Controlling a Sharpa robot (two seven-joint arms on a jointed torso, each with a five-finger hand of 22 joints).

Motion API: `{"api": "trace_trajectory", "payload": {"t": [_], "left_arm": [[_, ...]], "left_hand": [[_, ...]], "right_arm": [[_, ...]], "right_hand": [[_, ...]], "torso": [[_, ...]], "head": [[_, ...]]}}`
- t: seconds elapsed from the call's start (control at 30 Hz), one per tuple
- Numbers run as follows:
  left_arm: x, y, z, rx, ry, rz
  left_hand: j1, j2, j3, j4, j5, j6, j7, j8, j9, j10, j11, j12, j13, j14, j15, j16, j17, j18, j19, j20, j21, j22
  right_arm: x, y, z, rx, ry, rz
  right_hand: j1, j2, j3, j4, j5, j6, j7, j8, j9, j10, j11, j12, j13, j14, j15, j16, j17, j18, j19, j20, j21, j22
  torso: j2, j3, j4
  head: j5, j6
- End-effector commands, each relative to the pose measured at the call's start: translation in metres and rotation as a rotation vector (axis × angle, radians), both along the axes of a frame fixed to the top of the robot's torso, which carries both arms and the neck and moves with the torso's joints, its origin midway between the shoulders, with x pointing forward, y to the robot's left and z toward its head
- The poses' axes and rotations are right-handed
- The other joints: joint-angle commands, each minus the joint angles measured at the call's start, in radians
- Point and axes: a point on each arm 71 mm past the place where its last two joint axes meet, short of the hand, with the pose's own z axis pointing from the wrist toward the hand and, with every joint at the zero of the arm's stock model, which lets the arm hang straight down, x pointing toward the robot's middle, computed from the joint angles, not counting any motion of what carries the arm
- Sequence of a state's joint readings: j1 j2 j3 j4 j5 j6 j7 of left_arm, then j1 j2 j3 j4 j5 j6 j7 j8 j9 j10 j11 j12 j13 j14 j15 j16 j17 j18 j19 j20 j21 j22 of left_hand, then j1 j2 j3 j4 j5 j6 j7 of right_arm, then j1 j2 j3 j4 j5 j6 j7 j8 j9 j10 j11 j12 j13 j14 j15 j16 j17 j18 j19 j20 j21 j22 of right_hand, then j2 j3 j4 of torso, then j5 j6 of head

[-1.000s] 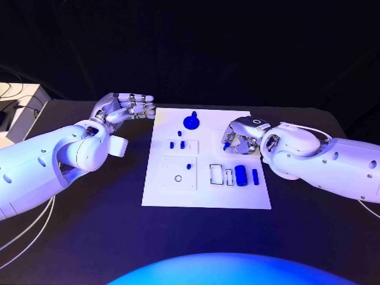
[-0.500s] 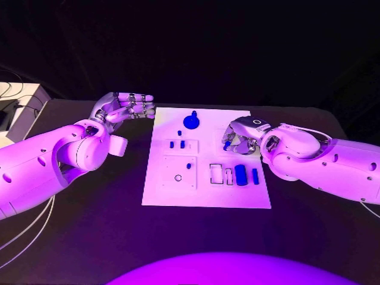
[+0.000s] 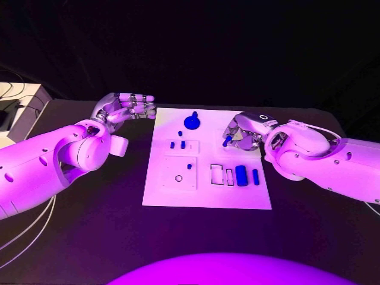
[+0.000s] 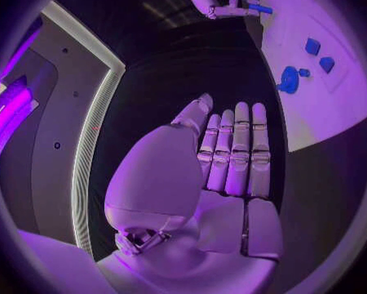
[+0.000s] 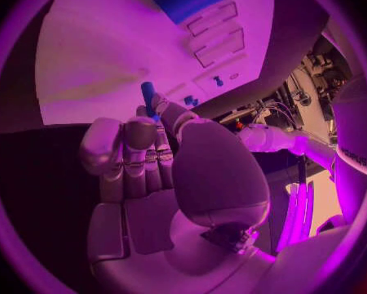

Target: Assemble the parts on the task board

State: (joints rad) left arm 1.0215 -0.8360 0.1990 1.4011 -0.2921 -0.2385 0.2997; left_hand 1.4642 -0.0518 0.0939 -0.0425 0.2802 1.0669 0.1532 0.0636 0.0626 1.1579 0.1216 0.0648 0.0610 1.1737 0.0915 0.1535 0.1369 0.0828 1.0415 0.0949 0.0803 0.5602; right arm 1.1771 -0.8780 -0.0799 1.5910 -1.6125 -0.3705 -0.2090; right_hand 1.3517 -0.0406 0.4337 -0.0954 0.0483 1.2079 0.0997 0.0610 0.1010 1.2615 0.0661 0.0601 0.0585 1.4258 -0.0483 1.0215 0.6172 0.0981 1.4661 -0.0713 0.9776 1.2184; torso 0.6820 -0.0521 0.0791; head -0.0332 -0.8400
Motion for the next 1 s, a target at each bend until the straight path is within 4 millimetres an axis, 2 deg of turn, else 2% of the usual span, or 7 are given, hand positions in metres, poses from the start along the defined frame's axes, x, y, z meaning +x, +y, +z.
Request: {"api": "trace_trajectory", "payload": {"t": [0.03,0.2,0.37,0.43,0.63,0.77,1.0], "left_arm": [[0.0,-0.001,0.0,-0.003,-0.003,-0.013],[0.001,-0.002,0.0,-0.003,-0.002,-0.013],[0.001,-0.004,-0.001,-0.006,-0.001,-0.017],[0.001,-0.006,-0.001,-0.008,0.0,-0.02],[0.002,-0.011,-0.001,-0.014,0.0,-0.028],[0.002,-0.013,-0.001,-0.016,0.0,-0.03],[0.002,-0.013,-0.001,-0.016,0.0,-0.031]], "left_hand": [[-0.007,0.001,0.001,0.004,0.002,0.002,0.005,0.001,0.0,-0.003,0.0,-0.002,-0.001,-0.009,-0.001,-0.004,0.0,-0.004,-0.002,0.004,-0.004,-0.001],[-0.007,0.001,0.001,0.004,0.002,0.002,0.005,0.001,0.0,-0.003,0.0,-0.002,-0.001,-0.009,-0.001,-0.004,0.0,-0.004,-0.002,0.004,-0.004,-0.001],[-0.007,0.001,0.001,0.004,0.002,0.002,0.005,0.001,0.0,-0.003,0.0,-0.002,-0.001,-0.009,-0.001,-0.004,0.0,-0.004,-0.002,0.004,-0.004,-0.001],[-0.007,0.001,0.001,0.004,0.002,0.002,0.005,0.001,0.0,-0.003,0.0,-0.002,-0.001,-0.009,-0.001,-0.004,0.0,-0.004,-0.002,0.004,-0.004,-0.001],[-0.007,0.001,0.004,0.005,0.002,0.004,0.005,0.001,0.0,-0.003,0.0,-0.002,-0.001,-0.009,-0.001,-0.003,0.0,-0.005,-0.002,0.004,-0.002,0.0],[-0.007,0.001,0.004,0.005,0.002,0.004,0.004,0.001,0.0,-0.003,0.0,-0.002,-0.001,-0.009,-0.001,-0.003,0.0,-0.005,-0.002,0.004,-0.002,0.0],[-0.007,0.001,0.004,0.005,0.002,0.004,0.004,0.001,0.0,-0.003,0.0,-0.002,-0.001,-0.009,-0.001,-0.003,0.0,-0.005,-0.002,0.004,-0.002,0.0]], "right_arm": [[-0.003,0.001,0.009,0.064,0.028,-0.024],[-0.011,0.015,0.019,0.086,0.03,0.019],[-0.024,0.051,0.018,0.051,-0.003,0.132],[-0.029,0.066,0.014,0.038,-0.013,0.173],[-0.041,0.1,0.005,0.034,-0.037,0.253],[-0.05,0.117,0.001,0.041,-0.036,0.293],[-0.059,0.137,-0.005,0.031,-0.019,0.341]], "right_hand": [[0.019,0.025,0.007,0.0,0.005,0.003,0.001,0.007,-0.001,0.029,-0.024,0.002,0.004,0.001,0.0,-0.006,-0.001,0.011,0.062,0.0,-0.003,0.003],[0.019,0.025,0.007,-0.002,0.006,0.003,0.002,0.006,-0.001,0.029,-0.024,0.002,0.004,0.002,0.0,-0.005,-0.001,0.011,0.063,0.0,-0.004,0.004],[0.017,0.026,0.006,-0.005,0.006,0.003,0.002,0.006,0.0,0.028,-0.023,0.002,0.004,0.001,0.001,-0.004,-0.002,0.012,0.063,0.002,-0.004,0.009],[0.017,0.026,0.006,-0.005,0.006,0.003,0.002,0.006,0.0,0.028,-0.023,0.002,0.004,0.001,0.001,-0.004,-0.002,0.012,0.063,0.002,-0.005,0.009],[0.018,0.025,0.008,-0.008,0.01,0.002,0.004,0.006,0.0,0.027,-0.022,0.002,0.004,0.001,0.001,-0.005,-0.004,0.013,0.063,0.002,-0.01,0.009],[0.018,0.025,0.009,-0.008,0.011,0.002,0.005,0.006,0.0,0.027,-0.022,0.002,0.004,0.001,0.001,-0.005,-0.004,0.013,0.063,0.002,-0.011,0.009],[0.015,0.026,0.011,-0.011,0.012,0.001,0.006,0.006,-0.001,0.026,-0.022,0.002,0.004,0.001,0.002,-0.005,-0.005,0.014,0.063,0.002,-0.014,0.009]], "torso": [[0.0,0.0004,0.0],[0.0,0.0004,-0.0013],[0.001,0.0012,-0.0018],[-0.001,-0.0009,0.0023],[-0.003,-0.003,0.0104],[-0.004,-0.0059,0.0121],[-0.002,-0.0044,0.0115]], "head": [[0.004,0.001],[0.012,0.001],[0.024,0.005],[0.027,0.004],[0.038,0.002],[0.047,-0.001],[0.057,-0.006]]}}
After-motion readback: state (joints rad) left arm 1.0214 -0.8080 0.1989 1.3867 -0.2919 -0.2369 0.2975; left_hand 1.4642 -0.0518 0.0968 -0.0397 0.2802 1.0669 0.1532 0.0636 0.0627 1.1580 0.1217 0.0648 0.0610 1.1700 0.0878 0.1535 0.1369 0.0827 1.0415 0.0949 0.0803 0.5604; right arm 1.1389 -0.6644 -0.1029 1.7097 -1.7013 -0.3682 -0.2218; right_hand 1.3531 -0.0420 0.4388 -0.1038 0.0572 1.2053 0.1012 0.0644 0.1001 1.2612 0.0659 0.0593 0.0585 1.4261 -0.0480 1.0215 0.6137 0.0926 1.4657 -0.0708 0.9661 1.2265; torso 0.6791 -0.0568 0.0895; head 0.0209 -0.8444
